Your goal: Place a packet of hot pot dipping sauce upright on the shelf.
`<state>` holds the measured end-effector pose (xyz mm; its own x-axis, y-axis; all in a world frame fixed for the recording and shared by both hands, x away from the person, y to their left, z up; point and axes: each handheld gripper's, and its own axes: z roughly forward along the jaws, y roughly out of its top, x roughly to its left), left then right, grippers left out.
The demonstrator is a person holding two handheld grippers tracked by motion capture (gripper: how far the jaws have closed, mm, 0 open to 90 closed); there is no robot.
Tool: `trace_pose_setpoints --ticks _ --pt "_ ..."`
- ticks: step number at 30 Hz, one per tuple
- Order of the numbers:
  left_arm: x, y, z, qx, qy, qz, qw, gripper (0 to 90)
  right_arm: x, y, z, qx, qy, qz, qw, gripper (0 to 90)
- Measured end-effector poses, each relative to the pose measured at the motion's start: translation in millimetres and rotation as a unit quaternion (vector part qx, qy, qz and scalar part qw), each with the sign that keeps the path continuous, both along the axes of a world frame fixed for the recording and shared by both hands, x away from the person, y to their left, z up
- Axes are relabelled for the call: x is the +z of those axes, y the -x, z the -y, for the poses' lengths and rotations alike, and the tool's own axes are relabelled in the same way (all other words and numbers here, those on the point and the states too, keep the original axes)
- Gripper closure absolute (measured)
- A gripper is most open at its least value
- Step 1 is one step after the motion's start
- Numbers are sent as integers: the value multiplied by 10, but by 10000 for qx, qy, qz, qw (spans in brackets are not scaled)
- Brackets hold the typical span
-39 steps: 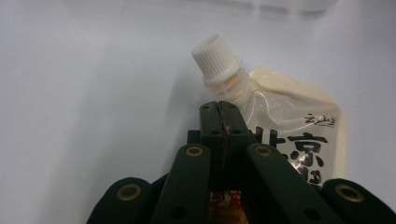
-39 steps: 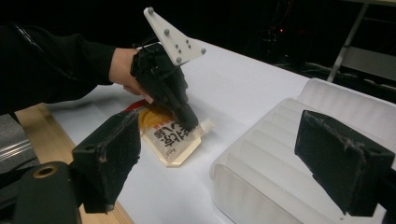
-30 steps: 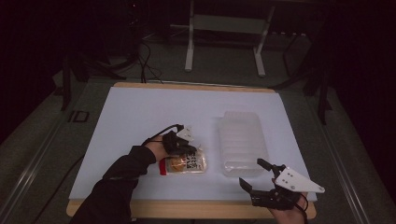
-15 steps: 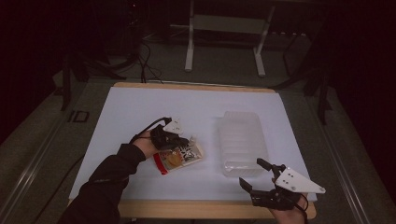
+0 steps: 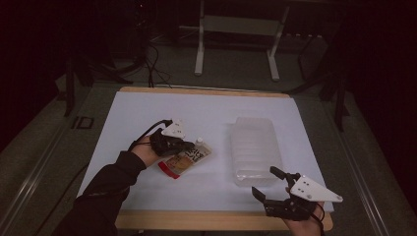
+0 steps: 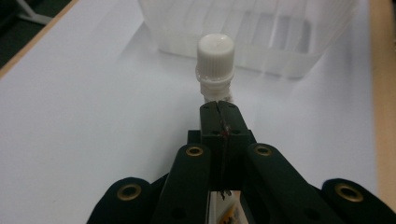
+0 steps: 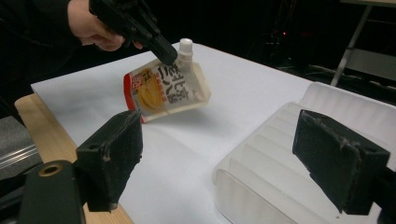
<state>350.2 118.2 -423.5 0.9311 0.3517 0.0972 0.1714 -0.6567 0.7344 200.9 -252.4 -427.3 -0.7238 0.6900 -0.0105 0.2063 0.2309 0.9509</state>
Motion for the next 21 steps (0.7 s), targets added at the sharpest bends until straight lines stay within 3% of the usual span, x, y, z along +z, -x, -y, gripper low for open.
trace_pose_setpoints --ticks 6,12,14,17,20,21 --pt "88 40 -19 116 281 143 9994 900 9 -6 -8 48 56 -35 10000 177" --pt "189 74 -49 194 820 214 9962 900 84 -32 -25 284 37 -197 9994 241" --pt "189 74 -49 194 820 214 9962 900 103 -38 -30 314 41 -181 9993 241" --pt "258 138 -46 161 1184 264 9925 900 201 -72 -26 514 63 -135 9986 286" --pt "269 154 -44 162 1248 309 9916 900 220 -80 -21 549 71 -110 9984 287" --pt "288 174 -43 115 1380 293 9899 900 272 -114 -1 663 74 -120 9977 303"
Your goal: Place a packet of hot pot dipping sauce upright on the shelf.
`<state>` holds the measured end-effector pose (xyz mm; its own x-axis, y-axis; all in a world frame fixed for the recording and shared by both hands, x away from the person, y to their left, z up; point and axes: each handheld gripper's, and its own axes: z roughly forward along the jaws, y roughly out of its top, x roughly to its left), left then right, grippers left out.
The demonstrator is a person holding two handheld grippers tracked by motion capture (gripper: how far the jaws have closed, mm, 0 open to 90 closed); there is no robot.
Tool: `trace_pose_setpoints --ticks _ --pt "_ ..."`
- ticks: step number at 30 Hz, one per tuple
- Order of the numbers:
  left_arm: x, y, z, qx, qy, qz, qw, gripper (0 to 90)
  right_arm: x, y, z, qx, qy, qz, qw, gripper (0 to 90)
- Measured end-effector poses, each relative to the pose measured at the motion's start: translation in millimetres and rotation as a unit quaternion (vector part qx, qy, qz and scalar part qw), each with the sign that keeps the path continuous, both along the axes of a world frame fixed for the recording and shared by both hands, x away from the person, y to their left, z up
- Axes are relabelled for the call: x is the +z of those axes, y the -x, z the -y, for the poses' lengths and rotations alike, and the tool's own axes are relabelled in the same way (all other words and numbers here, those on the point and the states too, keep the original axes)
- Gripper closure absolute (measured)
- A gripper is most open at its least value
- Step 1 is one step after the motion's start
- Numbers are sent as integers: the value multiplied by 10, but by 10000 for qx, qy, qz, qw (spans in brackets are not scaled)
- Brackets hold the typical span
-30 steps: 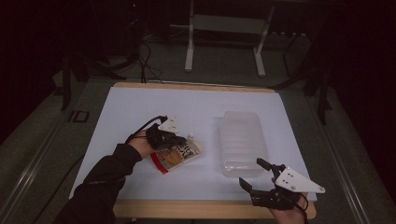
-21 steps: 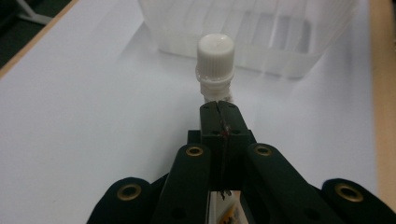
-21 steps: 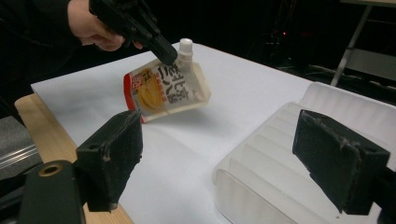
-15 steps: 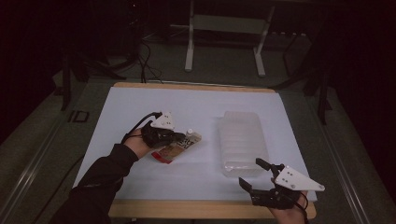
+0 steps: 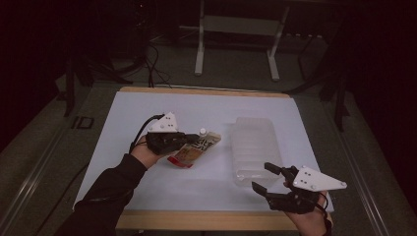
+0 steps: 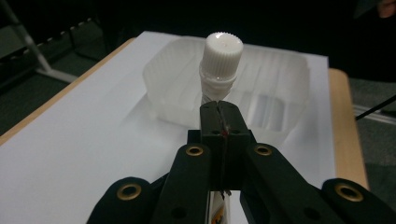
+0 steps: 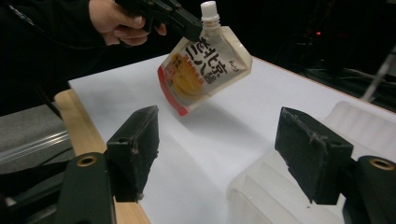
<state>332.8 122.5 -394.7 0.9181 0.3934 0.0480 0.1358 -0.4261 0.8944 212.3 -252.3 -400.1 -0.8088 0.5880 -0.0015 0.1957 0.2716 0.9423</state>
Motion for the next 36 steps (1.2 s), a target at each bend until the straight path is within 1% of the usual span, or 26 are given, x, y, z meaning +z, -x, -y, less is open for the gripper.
trace_pose_setpoints --ticks 3,5,7,8,9,11,12,13,14,16,17,20,21,22,23,25,26,27,28,29,30,31,32,34,35,36 --pt "40 32 -6 -59 219 -28 9997 900 62 -55 25 58 8 28 10000 323" --pt "67 60 -4 -116 279 10 9995 900 103 -105 39 122 34 52 9999 379" --pt "97 90 0 -194 374 -3 9991 900 140 -157 44 145 50 42 9999 409" --pt "112 113 3 -191 398 55 9990 900 161 -194 46 194 67 29 9998 409" --pt "127 126 1 -234 459 47 9987 900 184 -229 44 229 80 23 9997 416" --pt "151 163 -6 -258 619 86 9977 900 228 -299 36 362 121 3 9993 410" --pt "164 174 -10 -328 692 44 9971 900 250 -333 30 417 135 6 9990 410" --pt "172 193 -13 -320 757 75 9966 900 270 -368 22 495 150 -52 9986 404" --pt "178 202 -19 -356 819 50 9960 900 288 -408 17 511 190 -15 9985 400" --pt "182 228 -22 -402 933 21 9948 900 324 -484 5 642 193 -91 9977 397" --pt "182 244 -20 -437 991 -19 9941 900 342 -514 0 629 182 -94 9978 400" --pt "185 294 -4 -530 1107 -29 9924 900 389 -595 -27 714 236 -110 9971 418" --pt "186 319 4 -523 1138 12 9921 900 403 -625 -38 757 262 -153 9967 427" --pt "187 327 11 -585 1165 -26 9915 900 418 -658 -58 761 309 -176 9965 431" --pt "187 339 20 -575 1162 6 9916 900 430 -686 -75 784 347 -210 9961 442" --pt "182 353 38 -623 1170 -24 9912 900 452 -728 -111 856 411 -290 9951 443" --pt "175 369 54 -582 1141 27 9918 900 463 -753 -132 871 460 -311 9947 447" --pt "171 367 59 -625 1151 0 9914 900 471 -784 -163 956 514 -386 9933 446" --pt "163 371 68 -643 1170 2 9910 900 474 -797 -182 956 538 -403 9931 447" --pt "159 374 76 -641 1177 12 9910 900 472 -823 -206 981 569 -441 9926 446" --pt "155 372 86 -712 1190 -34 9903 900 464 -850 -233 1026 585 -496 9918 440" --pt "152 376 93 -699 1193 -6 9904 900 451 -881 -267 1037 601 -532 9914 440" --pt "149 372 102 -739 1195 -46 9901 900 442 -902 -285 1055 608 -553 9910 440" --pt "141 371 119 -721 1176 -44 9904 900 423 -948 -327 1146 579 -630 9897 444" --pt "137 366 127 -770 1165 -70 9902 900 415 -964 -352 1211 573 -689 9886 458" --pt "133 368 135 -744 1143 -34 9906 900 409 -974 -379 1258 626 -698 9876 465"
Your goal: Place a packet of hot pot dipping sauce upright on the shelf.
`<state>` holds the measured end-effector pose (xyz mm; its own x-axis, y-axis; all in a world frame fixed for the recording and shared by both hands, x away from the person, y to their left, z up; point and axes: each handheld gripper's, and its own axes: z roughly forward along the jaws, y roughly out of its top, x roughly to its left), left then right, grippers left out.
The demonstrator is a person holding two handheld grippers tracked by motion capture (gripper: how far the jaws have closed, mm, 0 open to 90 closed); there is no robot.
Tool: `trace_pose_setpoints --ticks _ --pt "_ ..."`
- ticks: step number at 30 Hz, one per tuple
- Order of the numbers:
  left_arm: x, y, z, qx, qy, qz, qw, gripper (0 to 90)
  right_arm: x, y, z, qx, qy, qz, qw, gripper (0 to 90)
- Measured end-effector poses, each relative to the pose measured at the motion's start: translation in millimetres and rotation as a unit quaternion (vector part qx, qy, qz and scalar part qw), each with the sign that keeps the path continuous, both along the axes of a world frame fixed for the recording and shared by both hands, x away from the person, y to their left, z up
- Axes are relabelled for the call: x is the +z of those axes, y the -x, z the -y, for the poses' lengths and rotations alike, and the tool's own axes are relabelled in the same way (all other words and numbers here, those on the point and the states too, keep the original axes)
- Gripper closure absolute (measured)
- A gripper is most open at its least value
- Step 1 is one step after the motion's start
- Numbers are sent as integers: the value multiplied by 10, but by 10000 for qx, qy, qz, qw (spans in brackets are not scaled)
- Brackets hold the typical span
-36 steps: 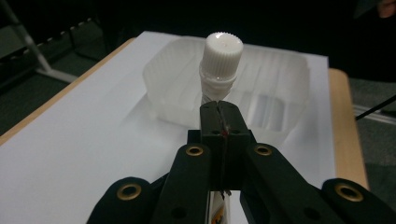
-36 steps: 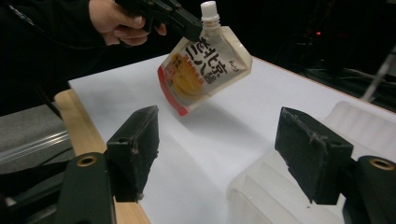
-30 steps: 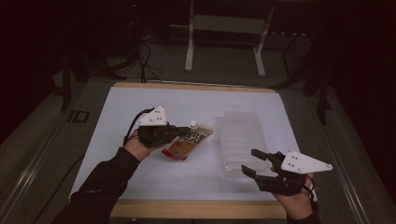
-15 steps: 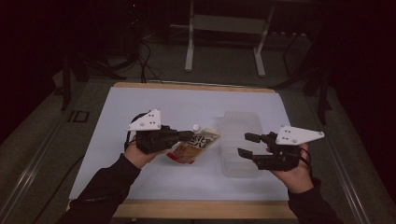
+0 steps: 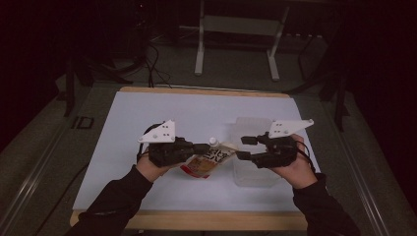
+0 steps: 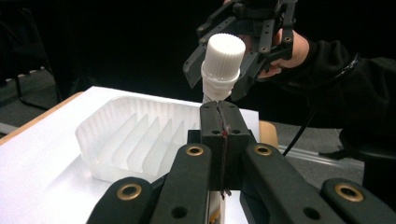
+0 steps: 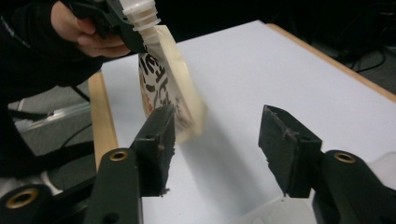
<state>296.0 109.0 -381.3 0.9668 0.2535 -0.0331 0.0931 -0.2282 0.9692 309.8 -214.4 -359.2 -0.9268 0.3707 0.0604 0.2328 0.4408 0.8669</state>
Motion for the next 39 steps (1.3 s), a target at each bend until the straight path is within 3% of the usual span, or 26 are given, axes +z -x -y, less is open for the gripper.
trace_pose_setpoints --ticks 6,15,19,26,28,39 --pt "-11 -7 45 -82 -12 -44 10000 900 -31 -21 -143 408 232 -125 9988 621" --pt "-27 -14 104 -164 -123 -83 9998 900 -57 -99 -192 915 483 -417 9938 867" --pt "-36 -19 93 -223 -19 -164 9996 900 -25 -94 -197 1004 604 -374 9924 885" --pt "-29 -12 85 -228 101 -122 9996 900 111 -111 -204 1052 714 -349 9913 892" --pt "-33 -16 67 -274 220 -154 9993 900 162 -108 -211 1060 711 -353 9912 893" --pt "-85 -28 59 -194 383 -158 9990 892 285 -124 -219 1119 663 -283 9911 896"
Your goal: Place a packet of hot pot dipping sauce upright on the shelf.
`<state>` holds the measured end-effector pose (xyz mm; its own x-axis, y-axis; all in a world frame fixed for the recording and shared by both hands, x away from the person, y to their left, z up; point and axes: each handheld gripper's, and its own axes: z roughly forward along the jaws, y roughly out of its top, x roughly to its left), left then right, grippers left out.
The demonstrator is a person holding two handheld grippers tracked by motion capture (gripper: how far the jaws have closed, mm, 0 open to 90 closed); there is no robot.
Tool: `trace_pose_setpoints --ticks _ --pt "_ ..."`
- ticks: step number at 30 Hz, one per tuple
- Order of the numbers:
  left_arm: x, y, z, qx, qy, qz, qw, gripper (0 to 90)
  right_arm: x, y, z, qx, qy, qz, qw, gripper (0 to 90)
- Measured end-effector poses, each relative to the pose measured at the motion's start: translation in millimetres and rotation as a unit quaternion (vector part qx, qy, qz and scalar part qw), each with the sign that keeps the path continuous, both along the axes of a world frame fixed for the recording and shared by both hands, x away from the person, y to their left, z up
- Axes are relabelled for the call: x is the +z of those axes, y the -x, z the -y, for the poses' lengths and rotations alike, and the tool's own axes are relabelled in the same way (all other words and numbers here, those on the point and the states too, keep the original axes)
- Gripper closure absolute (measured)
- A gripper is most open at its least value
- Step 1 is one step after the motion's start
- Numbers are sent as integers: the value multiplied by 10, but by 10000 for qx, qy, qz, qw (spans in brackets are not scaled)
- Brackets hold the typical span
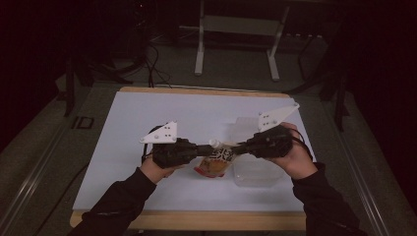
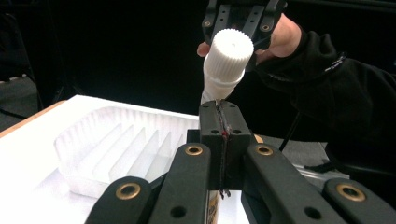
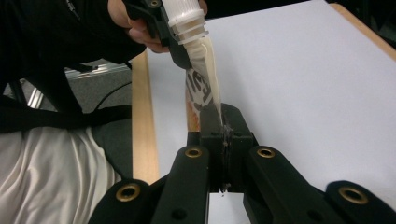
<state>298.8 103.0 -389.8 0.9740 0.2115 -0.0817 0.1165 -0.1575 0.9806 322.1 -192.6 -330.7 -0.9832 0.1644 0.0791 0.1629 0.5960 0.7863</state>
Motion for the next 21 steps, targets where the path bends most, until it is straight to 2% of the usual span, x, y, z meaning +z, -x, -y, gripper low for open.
trace_pose_setpoints --ticks 2,3,5,7,9,13,16,19,21 --pt "7 -3 9 57 -10 46 10000 878 49 -13 -12 -35 68 95 9999 896" --pt "12 -2 14 62 -24 69 10000 843 67 -16 -14 -62 91 105 9999 896" --pt "12 11 30 100 -37 113 9999 700 103 -29 -15 -78 101 137 9998 896" --pt "-6 34 55 131 -49 75 9999 492 145 -48 -13 -115 103 159 9998 897" --pt "-31 67 71 234 -129 189 9995 395 192 -74 -5 -139 107 197 9997 896" --pt "-49 95 37 299 -141 110 9994 224 289 -135 18 -128 253 379 9989 896" --pt "-48 121 -17 495 -140 83 9986 124 353 -196 67 -144 301 450 9984 896" --pt "-51 169 -99 772 -162 118 9968 81 395 -250 139 -123 291 579 9978 895" --pt "-70 194 -171 848 -119 7 9963 74 405 -283 194 -78 286 693 9972 895"
